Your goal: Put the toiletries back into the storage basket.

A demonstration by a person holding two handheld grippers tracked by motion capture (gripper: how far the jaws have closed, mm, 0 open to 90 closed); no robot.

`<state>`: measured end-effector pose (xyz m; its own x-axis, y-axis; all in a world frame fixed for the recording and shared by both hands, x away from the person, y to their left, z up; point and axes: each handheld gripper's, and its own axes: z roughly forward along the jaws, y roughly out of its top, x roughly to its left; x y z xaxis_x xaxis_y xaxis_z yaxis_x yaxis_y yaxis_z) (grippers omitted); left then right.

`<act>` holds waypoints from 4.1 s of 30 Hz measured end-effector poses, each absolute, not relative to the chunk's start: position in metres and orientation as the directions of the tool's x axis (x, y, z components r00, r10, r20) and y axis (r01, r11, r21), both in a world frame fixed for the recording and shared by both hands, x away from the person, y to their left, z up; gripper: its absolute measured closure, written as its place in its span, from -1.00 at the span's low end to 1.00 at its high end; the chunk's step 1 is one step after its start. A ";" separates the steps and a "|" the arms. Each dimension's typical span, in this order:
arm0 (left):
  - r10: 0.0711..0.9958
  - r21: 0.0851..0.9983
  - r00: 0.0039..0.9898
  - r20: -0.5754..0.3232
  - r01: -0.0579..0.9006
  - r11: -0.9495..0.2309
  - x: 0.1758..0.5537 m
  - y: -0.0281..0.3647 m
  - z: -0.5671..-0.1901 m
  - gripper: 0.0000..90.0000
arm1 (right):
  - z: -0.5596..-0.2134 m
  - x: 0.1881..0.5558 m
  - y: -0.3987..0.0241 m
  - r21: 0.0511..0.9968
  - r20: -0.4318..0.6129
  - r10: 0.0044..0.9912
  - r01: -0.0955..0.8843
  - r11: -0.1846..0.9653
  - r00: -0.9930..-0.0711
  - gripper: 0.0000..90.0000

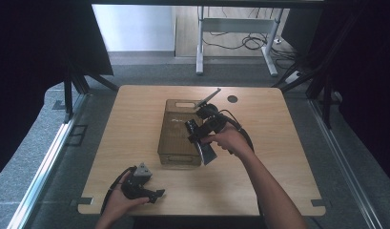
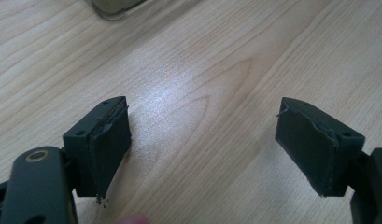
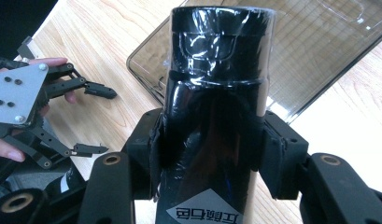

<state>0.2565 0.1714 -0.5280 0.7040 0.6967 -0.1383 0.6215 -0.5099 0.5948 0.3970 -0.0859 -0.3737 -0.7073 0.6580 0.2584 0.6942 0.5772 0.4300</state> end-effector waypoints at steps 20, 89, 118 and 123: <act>0.694 0.592 0.706 -0.141 0.622 -0.513 0.257 0.172 -0.529 -0.60 | -0.362 0.404 -0.068 0.446 0.272 0.643 0.686 0.575 -0.716 0.06; 0.704 0.634 0.696 -0.141 0.610 -0.476 0.256 0.178 -0.523 -0.59 | -0.389 0.454 -0.025 0.401 0.355 0.678 0.760 0.512 -0.644 0.06; 0.705 0.633 0.695 -0.138 0.610 -0.478 0.256 0.180 -0.522 -0.59 | -0.410 0.472 -0.015 0.376 0.383 0.725 0.813 0.444 -0.573 0.06; 0.707 0.633 0.693 -0.141 0.612 -0.474 0.256 0.180 -0.521 -0.59 | -0.417 0.475 -0.015 0.363 0.395 0.739 0.832 0.420 -0.546 0.06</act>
